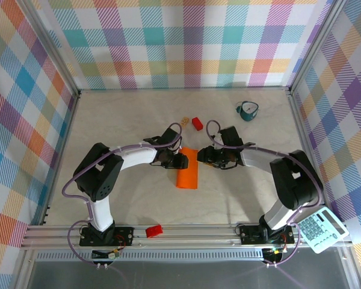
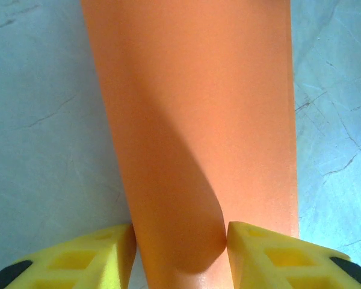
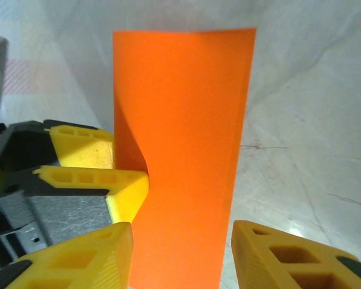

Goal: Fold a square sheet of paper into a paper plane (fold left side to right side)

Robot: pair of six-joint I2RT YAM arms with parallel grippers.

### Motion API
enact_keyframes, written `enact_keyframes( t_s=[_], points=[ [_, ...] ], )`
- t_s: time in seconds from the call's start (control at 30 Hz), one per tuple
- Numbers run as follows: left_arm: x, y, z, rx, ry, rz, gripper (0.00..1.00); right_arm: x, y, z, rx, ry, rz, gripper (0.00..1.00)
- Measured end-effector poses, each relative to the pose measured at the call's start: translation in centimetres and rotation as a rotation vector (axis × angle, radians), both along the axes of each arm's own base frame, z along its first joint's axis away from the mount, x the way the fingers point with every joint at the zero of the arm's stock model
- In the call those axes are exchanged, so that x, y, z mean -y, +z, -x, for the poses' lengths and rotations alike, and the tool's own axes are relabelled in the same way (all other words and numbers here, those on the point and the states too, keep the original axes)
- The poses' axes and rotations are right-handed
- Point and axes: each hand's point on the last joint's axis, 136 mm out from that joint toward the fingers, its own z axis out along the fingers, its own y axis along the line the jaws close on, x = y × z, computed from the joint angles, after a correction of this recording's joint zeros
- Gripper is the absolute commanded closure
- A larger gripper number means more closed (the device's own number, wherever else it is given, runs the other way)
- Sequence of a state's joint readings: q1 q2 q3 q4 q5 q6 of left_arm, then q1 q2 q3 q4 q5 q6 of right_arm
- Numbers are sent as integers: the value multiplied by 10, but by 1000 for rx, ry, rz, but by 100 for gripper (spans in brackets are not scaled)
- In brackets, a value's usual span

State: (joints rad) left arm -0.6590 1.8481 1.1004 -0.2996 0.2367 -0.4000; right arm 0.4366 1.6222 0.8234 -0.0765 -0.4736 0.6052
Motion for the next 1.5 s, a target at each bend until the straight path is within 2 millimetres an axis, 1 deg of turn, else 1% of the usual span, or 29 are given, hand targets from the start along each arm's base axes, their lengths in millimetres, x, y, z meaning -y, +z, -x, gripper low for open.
enact_keyframes(
  t_s=[0.1, 0.2, 0.5, 1.5],
  points=[
    [0, -1, -1, -4, 4, -11, 54, 7, 6, -3, 25, -21, 17, 51],
    [0, -2, -1, -7, 9, -18, 52, 10, 8, -3, 37, -27, 31, 51],
    [2, -3, 0, 1, 14, -67, 51, 16, 0, 2, 15, -33, 59, 51],
    [4, -4, 0, 1, 17, -102, 49, 17, -3, 4, 6, -34, 66, 51]
  ],
)
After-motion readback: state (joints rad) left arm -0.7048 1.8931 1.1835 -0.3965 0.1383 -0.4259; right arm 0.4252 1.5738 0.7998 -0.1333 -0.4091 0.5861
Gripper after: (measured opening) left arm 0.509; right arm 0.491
